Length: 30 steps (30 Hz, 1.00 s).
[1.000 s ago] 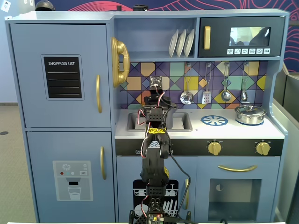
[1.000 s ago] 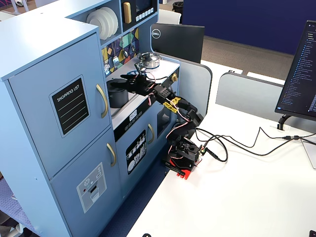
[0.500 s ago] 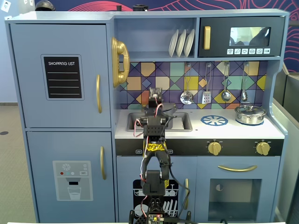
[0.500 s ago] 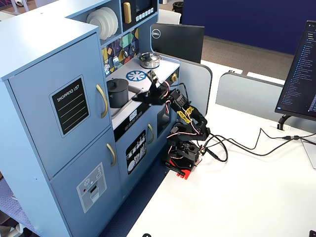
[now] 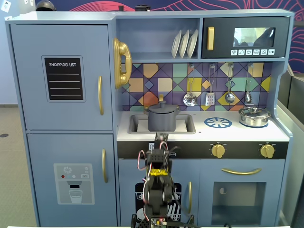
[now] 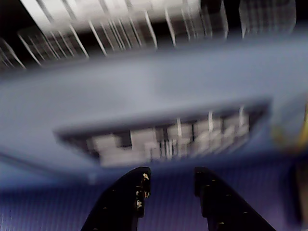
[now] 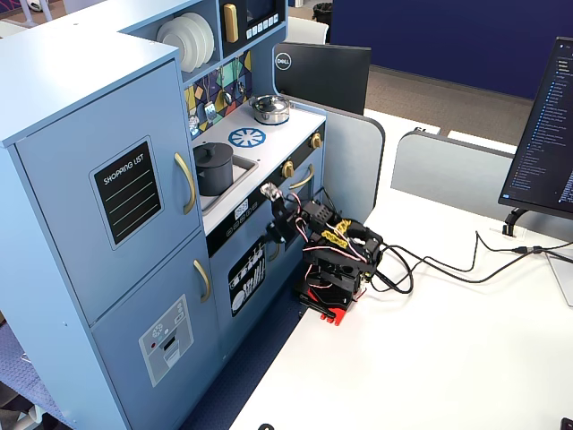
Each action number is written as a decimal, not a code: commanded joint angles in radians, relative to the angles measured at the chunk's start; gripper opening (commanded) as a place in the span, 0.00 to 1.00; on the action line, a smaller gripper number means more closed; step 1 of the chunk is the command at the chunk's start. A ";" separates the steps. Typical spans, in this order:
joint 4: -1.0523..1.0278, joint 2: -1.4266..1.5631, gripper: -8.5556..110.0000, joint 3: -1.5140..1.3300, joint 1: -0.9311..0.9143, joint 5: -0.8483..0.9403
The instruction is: Pick up the lid from the counter and put it on the gray recipient
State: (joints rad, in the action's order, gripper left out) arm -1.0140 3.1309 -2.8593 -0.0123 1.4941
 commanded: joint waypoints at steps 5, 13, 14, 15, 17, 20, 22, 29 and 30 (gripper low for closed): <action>-0.330 0.046 0.07 -0.117 0.034 -0.026; -0.502 0.048 0.09 -0.143 0.038 -0.078; -0.502 0.048 0.09 -0.143 0.037 -0.072; -0.503 0.048 0.09 -0.143 0.037 -0.061; -0.506 0.048 0.09 -0.143 0.035 -0.038; -0.515 0.048 0.09 -0.143 0.035 0.018; -0.515 0.048 0.09 -0.143 0.035 0.017; -0.515 0.048 0.11 -0.143 0.035 0.017; -0.515 0.048 0.11 -0.143 0.035 0.017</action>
State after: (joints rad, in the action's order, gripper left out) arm -1.3530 3.1861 -2.9989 0.0276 1.5064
